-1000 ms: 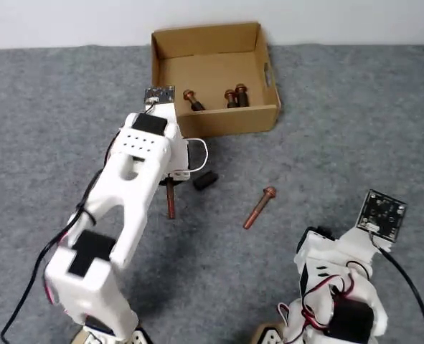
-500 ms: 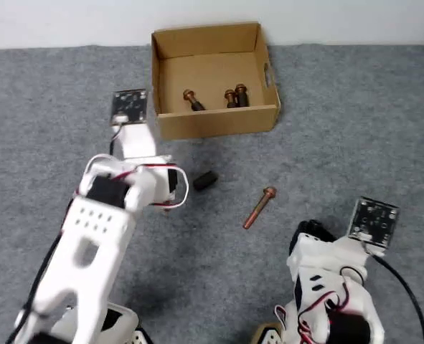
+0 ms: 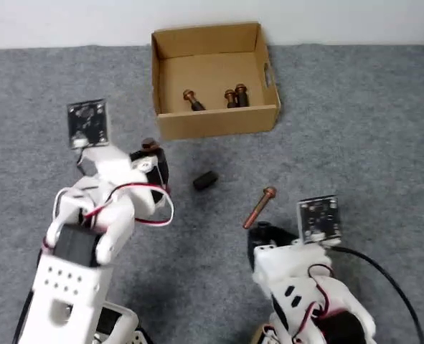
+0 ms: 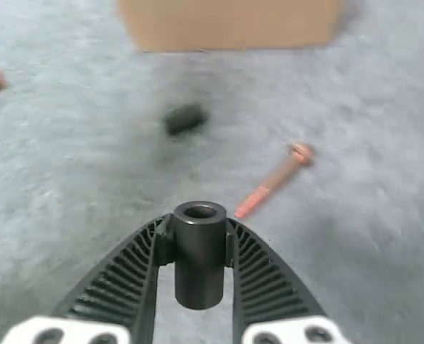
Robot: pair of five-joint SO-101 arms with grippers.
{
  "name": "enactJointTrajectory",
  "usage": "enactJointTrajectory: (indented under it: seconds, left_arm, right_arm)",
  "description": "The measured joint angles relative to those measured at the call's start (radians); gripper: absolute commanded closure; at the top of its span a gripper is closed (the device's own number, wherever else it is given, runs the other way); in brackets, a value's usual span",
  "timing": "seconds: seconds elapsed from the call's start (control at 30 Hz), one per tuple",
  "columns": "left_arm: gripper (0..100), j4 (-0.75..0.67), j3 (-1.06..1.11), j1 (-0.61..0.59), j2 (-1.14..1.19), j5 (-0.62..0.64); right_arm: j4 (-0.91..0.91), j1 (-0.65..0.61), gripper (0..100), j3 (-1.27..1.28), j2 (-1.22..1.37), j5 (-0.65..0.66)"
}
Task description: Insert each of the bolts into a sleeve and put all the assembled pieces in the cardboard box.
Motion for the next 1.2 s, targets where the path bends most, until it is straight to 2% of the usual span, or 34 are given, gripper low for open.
enactJointTrajectory:
  seconds: [0.1, 0.33, 0.57, 0.87, 1.2]
  left_arm:
    - [100, -0.017, 0.074, 0.037, -0.101, 0.008]
    - [100, -0.164, 0.278, 0.098, -0.411, 0.009]
    - [100, -0.176, 0.338, 0.229, -0.64, 0.015]
    - [100, -0.161, 0.338, 0.307, -0.663, 0.015]
    - [100, -0.161, 0.338, 0.339, -0.663, 0.015]
  right_arm:
    - [-0.049, -0.068, 99.1, 0.0, 0.0, 0.061]
    - [-0.089, -0.176, 99.1, 0.025, 0.005, 0.19]
    - [-0.129, -0.233, 99.1, 0.058, 0.002, 0.302]
    - [-0.279, -0.236, 99.1, 0.074, 0.008, 0.465]
    - [-0.327, -0.236, 99.1, 0.074, 0.008, 0.479]
